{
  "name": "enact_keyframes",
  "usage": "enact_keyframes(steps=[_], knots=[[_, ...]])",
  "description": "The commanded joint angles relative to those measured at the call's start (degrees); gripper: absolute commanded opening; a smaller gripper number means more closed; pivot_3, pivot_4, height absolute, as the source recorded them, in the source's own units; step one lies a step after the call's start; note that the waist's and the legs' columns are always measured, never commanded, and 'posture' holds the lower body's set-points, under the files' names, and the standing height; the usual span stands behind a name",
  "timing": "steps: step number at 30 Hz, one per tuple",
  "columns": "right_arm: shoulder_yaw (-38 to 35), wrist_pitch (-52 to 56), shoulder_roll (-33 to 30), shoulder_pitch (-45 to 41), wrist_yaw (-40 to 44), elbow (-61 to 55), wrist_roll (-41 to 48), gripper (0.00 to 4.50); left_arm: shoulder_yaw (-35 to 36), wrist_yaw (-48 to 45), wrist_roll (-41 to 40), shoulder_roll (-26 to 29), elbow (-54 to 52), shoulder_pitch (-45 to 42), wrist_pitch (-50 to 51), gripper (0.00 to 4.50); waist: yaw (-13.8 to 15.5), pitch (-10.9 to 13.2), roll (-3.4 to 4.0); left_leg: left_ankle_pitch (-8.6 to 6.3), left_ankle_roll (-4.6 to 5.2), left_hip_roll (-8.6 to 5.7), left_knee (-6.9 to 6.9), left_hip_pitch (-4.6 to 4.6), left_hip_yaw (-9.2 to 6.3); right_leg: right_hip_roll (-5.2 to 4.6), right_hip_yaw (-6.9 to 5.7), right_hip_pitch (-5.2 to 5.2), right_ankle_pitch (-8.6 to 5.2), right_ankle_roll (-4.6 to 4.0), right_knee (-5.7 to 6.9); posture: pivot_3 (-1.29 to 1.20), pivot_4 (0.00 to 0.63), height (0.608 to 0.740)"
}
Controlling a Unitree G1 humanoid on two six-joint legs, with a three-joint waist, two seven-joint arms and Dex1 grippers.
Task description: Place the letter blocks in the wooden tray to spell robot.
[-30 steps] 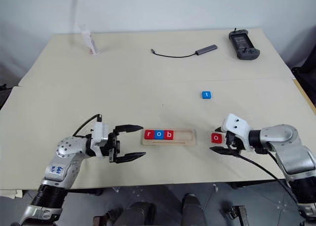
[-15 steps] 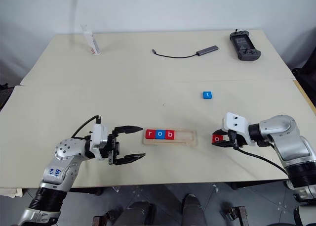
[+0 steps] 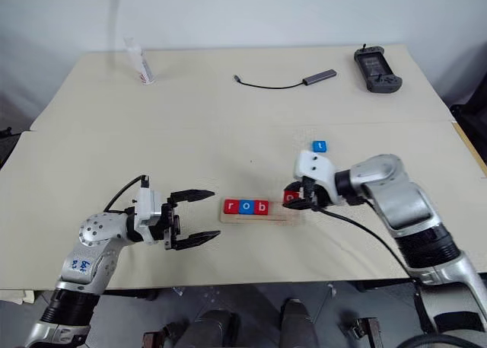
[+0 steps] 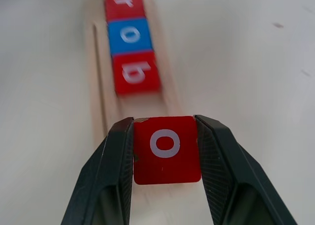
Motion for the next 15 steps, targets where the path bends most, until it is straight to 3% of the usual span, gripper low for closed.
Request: enact_keyframes(steps=[1, 12, 15], knots=[[1.14, 0.53, 1.45, -1.35, -1.16, -1.59, -0.55, 1.44, 1.09, 0.99, -0.06, 0.41, -2.43, 1.22, -0.58, 4.5, -0.05, 0.0, 0.0, -0.01, 0.01, -0.01, 0.01, 0.0, 0.0, 0.0, 0.0, 0.0, 0.0, 0.0, 0.0, 0.0, 0.15, 0.74], [3.95, 0.68, 3.92, -1.34, -1.34, -0.84, -0.83, 1.44, 2.4, 3.23, -0.33, 1.5, -4.61, 3.17, -0.31, 4.5, -0.27, 0.0, 0.0, -0.04, 0.01, 0.01, 0.01, -0.01, 0.0, 0.01, -0.02, -0.01, 0.0, 0.0, 0.0, 0.0, 0.15, 0.74], [3.31, 1.06, 4.53, -1.49, -2.06, -0.71, -0.56, 2.47, 2.54, 3.5, -0.27, 1.46, -4.88, 3.32, -0.22, 4.5, -0.3, 0.0, 0.0, -0.04, 0.0, 0.02, 0.01, -0.01, 0.0, 0.03, -0.02, -0.01, 0.0, -0.01, -0.01, 0.0, 0.15, 0.74]])
